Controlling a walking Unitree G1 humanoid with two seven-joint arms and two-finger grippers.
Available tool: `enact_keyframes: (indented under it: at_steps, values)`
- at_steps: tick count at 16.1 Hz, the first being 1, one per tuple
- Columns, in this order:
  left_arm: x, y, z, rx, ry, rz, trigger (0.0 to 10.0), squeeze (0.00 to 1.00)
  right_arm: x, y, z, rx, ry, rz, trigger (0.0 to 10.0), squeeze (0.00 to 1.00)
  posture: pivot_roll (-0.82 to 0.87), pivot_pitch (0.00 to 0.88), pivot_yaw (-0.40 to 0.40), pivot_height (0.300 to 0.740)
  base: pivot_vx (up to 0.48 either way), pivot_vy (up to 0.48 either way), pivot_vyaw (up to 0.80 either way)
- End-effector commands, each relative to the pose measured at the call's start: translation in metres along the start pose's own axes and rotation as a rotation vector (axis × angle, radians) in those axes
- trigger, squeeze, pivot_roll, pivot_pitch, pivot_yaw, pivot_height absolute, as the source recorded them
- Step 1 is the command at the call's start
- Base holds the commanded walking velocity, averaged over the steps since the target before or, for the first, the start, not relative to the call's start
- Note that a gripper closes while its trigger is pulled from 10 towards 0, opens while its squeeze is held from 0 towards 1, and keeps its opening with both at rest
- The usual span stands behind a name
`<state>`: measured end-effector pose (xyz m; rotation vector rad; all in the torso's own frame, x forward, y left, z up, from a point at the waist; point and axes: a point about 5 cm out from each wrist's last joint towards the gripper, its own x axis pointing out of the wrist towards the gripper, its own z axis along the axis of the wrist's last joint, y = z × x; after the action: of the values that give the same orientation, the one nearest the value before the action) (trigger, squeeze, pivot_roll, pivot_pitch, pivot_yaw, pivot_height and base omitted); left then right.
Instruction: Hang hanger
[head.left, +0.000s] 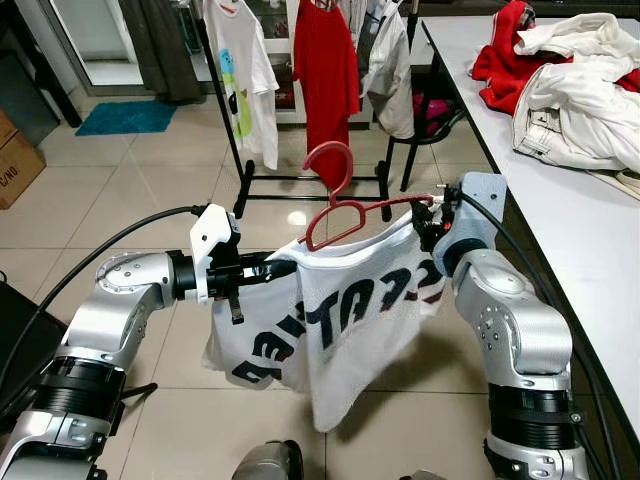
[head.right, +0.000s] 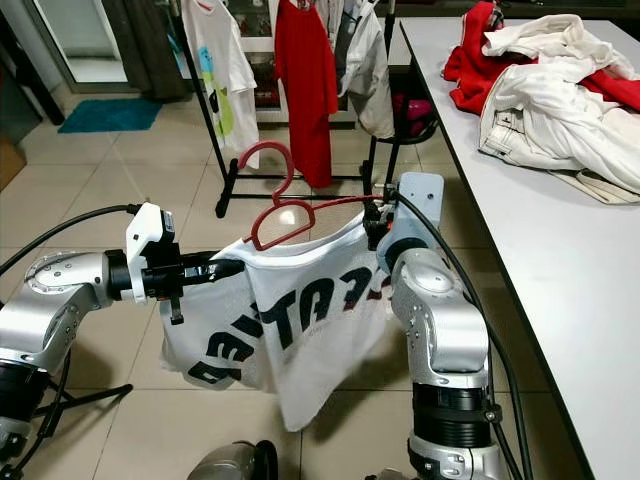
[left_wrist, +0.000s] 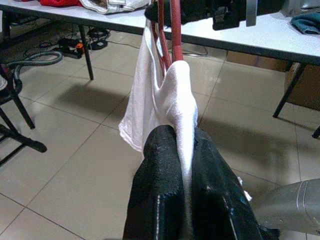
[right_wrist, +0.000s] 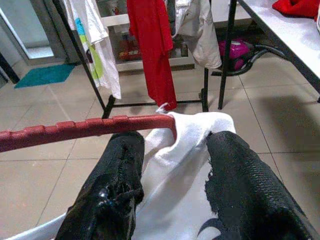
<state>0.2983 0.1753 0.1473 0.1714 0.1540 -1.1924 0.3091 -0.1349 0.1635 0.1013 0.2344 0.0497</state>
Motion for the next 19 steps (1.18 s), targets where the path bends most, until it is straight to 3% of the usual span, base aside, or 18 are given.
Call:
enact_keyframes:
  at_steps: [1, 5, 6, 8, 9, 10, 11, 13, 19]
  values:
    - [0.0, 0.002, 0.0107, 0.035, -0.029, -0.004, 0.0, 0.0, 0.0038, 0.0016, 0.0007, 0.009, -0.002, -0.007, 10.0, 0.0, 0.07, 0.028, 0.082, 0.74, 0.0, 0.0, 0.0]
    - [-0.0007, 0.0021, 0.0112, 0.038, -0.026, -0.005, 0.0, 0.0, 0.007, 0.0024, 0.0019, 0.007, -0.006, -0.018, 10.0, 0.0, 0.07, 0.024, 0.082, 0.74, 0.0, 0.0, 0.0]
    - [-0.001, 0.002, 0.0111, 0.039, -0.025, -0.005, 0.0, 0.0, 0.0067, 0.002, 0.0022, 0.007, -0.008, -0.018, 9.6, 0.0, 0.07, 0.024, 0.082, 0.74, 0.0, 0.0, 0.0]
    - [-0.0017, 0.0031, 0.0101, 0.037, -0.022, -0.004, 0.0, 0.0, 0.0074, 0.0018, 0.0019, 0.008, -0.012, -0.017, 6.5, 0.0, 0.07, 0.013, 0.088, 0.74, 0.0, 0.0, 0.0]
    - [-0.0019, 0.0042, 0.0106, 0.04, -0.02, -0.004, 0.0, 0.0, 0.0073, 0.0005, 0.0034, 0.011, -0.021, -0.019, 4.2, 0.0, 0.07, 0.011, 0.09, 0.74, 0.0, 0.0, 0.0]
    - [-0.0019, 0.0042, 0.0106, 0.04, -0.02, -0.004, 0.0, 0.0, 0.0073, 0.0005, 0.0034, 0.011, -0.021, -0.019, 4.2, 0.0, 0.07, 0.011, 0.09, 0.74, 0.0, 0.0, 0.0]
    - [-0.0021, 0.005, 0.012, 0.043, -0.021, -0.003, 0.0, 0.0, 0.0067, -0.0005, 0.0044, 0.013, -0.025, -0.02, 1.9, 0.0, 0.08, 0.013, 0.089, 0.74, 0.0, 0.0, 0.0]
    - [-0.003, 0.0051, 0.0121, 0.044, -0.021, 0.0, 0.0, 0.0, 0.0065, -0.0012, 0.0024, 0.013, -0.021, -0.018, 0.0, 0.0, 0.08, 0.013, 0.089, 0.74, 0.0, 0.0, 0.0]
    - [-0.0046, 0.0037, 0.0108, 0.04, -0.019, 0.003, 0.0, 0.0, 0.0057, -0.0014, 0.0023, 0.011, -0.024, -0.011, 0.0, 0.0, 0.08, 0.023, 0.086, 0.74, 0.0, 0.0, 0.0]
